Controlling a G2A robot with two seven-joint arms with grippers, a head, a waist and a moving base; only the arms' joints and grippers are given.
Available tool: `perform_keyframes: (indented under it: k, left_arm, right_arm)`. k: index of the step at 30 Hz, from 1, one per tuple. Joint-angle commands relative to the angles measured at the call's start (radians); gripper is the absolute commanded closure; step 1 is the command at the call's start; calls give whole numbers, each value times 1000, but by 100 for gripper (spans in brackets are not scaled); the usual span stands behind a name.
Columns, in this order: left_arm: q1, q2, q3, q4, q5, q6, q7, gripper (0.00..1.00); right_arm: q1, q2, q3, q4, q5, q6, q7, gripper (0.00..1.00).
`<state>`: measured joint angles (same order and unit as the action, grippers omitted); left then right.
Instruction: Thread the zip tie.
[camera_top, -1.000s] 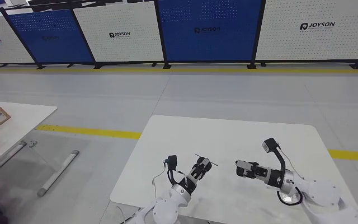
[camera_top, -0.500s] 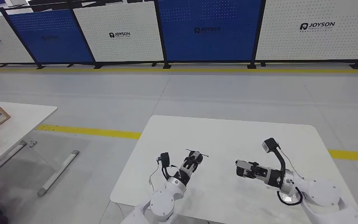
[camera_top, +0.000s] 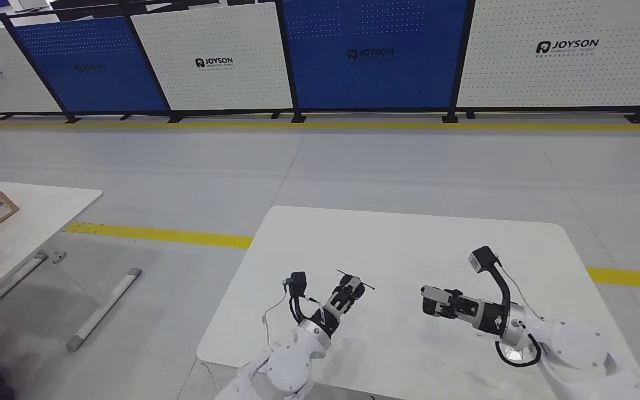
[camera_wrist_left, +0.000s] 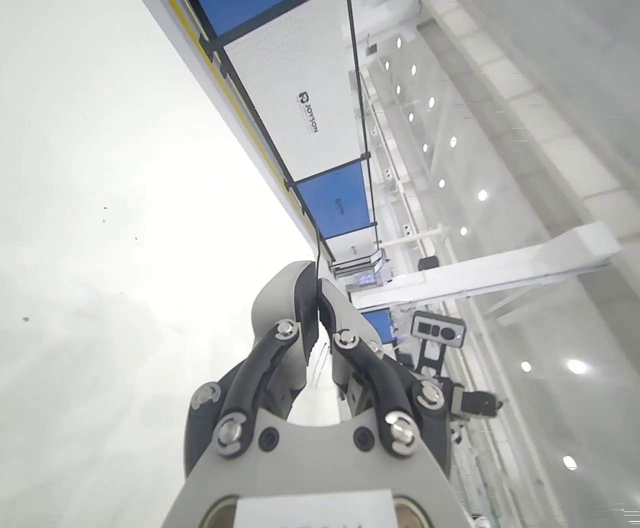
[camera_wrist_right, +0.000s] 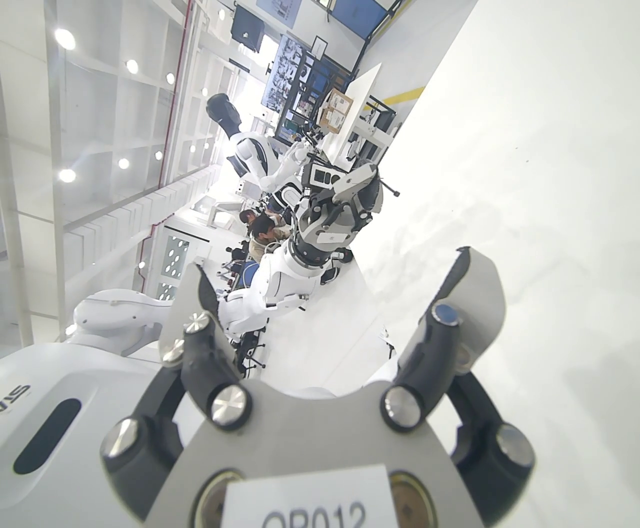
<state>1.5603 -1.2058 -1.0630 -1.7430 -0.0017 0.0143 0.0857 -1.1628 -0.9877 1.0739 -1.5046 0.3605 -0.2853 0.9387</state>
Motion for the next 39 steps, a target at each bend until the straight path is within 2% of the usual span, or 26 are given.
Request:
perform_keyframes:
  k: [1,2,4,11,13,16,19,22,24,26,28,30,38,39]
  left_arm:
    - [28,10,-30,-22,27,-4,-44,100]
    - [41,13,-44,-35,16,-9,-65,100]
    - [67,17,-73,-63,-60,-17,-107,100]
    - [67,17,-73,-63,-60,-17,-107,100]
    - [59,14,-73,-61,-72,-32,-76,100]
    - [66,9,-78,-98,-109,-80,-41,100]
    - [108,12,-106,-178,-108,-135,-8,100]
    - [168,17,-145,-281,-106,-180,18,100]
    - [204,23,-193,-307,-125,-234,-1,100]
    - [254,29,-236,-365,-142,-285,-30,100]
    - [307,34,-265,-421,-149,-304,-58,100]
    - [343,37,-291,-467,-129,-297,-57,100]
    - [349,37,-294,-473,-125,-297,-55,100]
    - [343,37,-289,-458,-122,-278,-59,100]
  right_arm:
    - [0,0,0,0,0,0,0,0]
    - [0,0,0,0,0,0,0,0]
    - [0,0,0,0,0,0,0,0]
    - [0,0,0,0,0,0,0,0]
    - [0,0,0,0,0,0,0,0]
    - [0,0,0,0,0,0,0,0]
    - [0,0,0,0,0,0,0,0]
    - [0,0,0,0,0,0,0,0]
    - [0,0,0,0,0,0,0,0]
    - [0,0,0,0,0,0,0,0]
    - [0,0,0,0,0,0,0,0]
    - [0,0,0,0,0,0,0,0]
    - [0,0,0,0,0,0,0,0]
    - [0,0,0,0,0,0,0,0]
